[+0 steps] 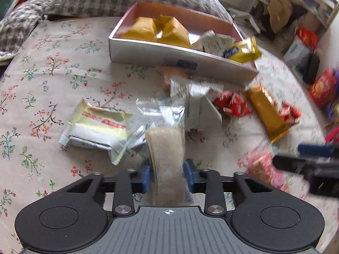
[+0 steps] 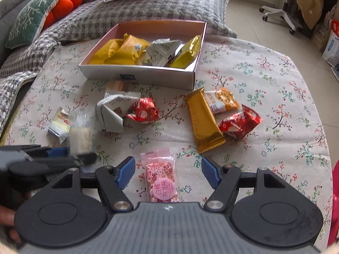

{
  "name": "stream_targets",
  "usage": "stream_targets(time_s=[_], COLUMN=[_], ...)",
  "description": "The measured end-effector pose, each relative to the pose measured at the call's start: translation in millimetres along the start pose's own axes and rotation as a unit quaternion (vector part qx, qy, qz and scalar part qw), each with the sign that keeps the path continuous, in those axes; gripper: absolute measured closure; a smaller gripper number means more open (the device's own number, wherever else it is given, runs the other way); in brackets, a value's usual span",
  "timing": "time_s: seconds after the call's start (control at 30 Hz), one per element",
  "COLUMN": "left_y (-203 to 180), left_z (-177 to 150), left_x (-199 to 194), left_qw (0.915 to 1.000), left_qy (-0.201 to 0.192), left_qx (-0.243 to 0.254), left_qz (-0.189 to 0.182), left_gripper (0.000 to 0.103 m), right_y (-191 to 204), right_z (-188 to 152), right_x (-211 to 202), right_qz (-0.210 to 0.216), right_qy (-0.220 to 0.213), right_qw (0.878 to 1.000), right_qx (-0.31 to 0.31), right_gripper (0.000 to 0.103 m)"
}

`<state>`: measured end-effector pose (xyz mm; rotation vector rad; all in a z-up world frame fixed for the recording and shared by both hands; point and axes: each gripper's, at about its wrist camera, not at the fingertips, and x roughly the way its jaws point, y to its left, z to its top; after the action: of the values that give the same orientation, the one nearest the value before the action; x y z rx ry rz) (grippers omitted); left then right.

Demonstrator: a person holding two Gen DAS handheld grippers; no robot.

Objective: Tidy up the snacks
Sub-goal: 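Grasp the clear-wrapped bar with the left gripper while the right grasps the pink candy bag, then carry both packets into the box and open both grippers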

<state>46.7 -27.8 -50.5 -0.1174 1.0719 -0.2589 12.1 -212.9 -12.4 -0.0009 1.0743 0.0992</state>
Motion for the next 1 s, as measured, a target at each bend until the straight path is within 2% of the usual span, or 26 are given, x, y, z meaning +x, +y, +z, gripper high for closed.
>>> stream_targets(time_s=[0.17, 0.43, 0.57, 0.67, 0.77, 0.87, 1.0], left_y=[7, 25, 22, 16, 13, 10, 3], left_z=[6, 19, 15, 13, 9, 5, 1], left_x=[-9, -25, -18, -14, -6, 1, 4], left_qw=[0.9998, 0.9982, 0.9987, 0.9987, 0.9990, 0.9991, 0.9996], left_qy=[-0.014, -0.039, -0.019, -0.012, 0.002, 0.014, 0.009], left_qx=[-0.012, -0.039, -0.032, -0.017, -0.011, -0.007, 0.014], left_qz=[-0.008, -0.025, -0.034, -0.047, -0.044, -0.039, -0.024], left_gripper=[0.084, 0.086, 0.085, 0.084, 0.079, 0.078, 0.080], right_y=[7, 13, 16, 18, 19, 21, 16], right_z=[-3, -8, -13, -14, -13, -13, -8], right_x=[6, 16, 27, 27, 25, 25, 18], right_qz=[0.012, 0.006, -0.011, -0.012, -0.009, -0.010, -0.006], right_qy=[0.018, 0.041, 0.061, 0.062, 0.057, 0.054, 0.036], right_qw=[1.000, 0.999, 0.997, 0.997, 0.997, 0.997, 0.999], right_qx=[-0.018, -0.032, -0.044, -0.047, -0.049, -0.051, -0.036], right_gripper=[0.045, 0.056, 0.063, 0.073, 0.074, 0.074, 0.074])
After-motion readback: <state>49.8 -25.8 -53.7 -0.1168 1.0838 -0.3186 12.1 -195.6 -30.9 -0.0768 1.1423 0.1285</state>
